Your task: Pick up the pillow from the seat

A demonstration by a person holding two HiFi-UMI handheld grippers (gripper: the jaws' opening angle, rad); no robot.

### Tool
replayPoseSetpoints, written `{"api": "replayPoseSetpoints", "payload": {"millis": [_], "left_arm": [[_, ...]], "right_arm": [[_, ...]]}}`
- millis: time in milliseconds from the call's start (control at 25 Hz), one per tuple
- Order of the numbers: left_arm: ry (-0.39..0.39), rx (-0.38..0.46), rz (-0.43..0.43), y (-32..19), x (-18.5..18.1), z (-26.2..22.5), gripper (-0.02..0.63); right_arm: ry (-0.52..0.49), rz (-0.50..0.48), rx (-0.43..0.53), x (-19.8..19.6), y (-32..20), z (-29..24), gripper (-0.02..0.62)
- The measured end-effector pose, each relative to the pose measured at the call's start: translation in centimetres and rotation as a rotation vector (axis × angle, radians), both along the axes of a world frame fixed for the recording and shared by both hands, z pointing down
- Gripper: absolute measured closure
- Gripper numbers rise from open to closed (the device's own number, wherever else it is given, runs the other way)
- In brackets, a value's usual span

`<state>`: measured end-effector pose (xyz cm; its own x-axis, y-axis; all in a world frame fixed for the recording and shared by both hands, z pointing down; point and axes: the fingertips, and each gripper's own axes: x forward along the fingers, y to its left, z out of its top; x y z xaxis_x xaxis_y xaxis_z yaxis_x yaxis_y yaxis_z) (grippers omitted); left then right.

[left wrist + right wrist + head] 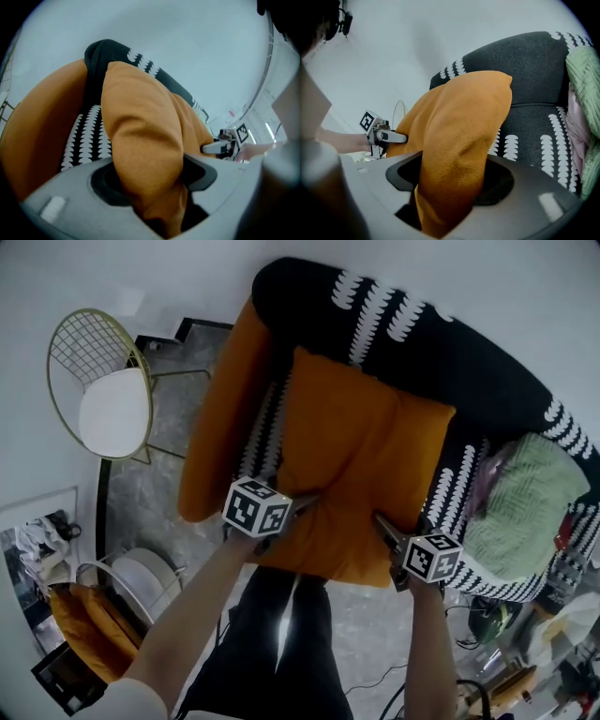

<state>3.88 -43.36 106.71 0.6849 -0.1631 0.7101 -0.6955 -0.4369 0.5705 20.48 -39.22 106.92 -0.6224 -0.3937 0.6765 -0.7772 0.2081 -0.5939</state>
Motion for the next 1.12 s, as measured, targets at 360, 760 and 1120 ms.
{"api": "replayPoseSetpoints", "payload": {"millis": [360,760,1120], "left_arm": [[0.018,0.099,-0.022,0.8,1.6,-13.3,0.314],[0.018,0.178,-0.034,3.7,3.1,-29.1,0.311],[0.060,0.292,-0.027,7.8,5.0,-42.1,0.311]], "right_arm": [[0.018,-0.026,0.096,1.5,0.3,-13.1,0.284],[0.034,-0.024,0.166,3.0,3.0,-28.7,0.284],[0.066,-0.012,0.277,4.8,7.1,-41.5,0.281]]}}
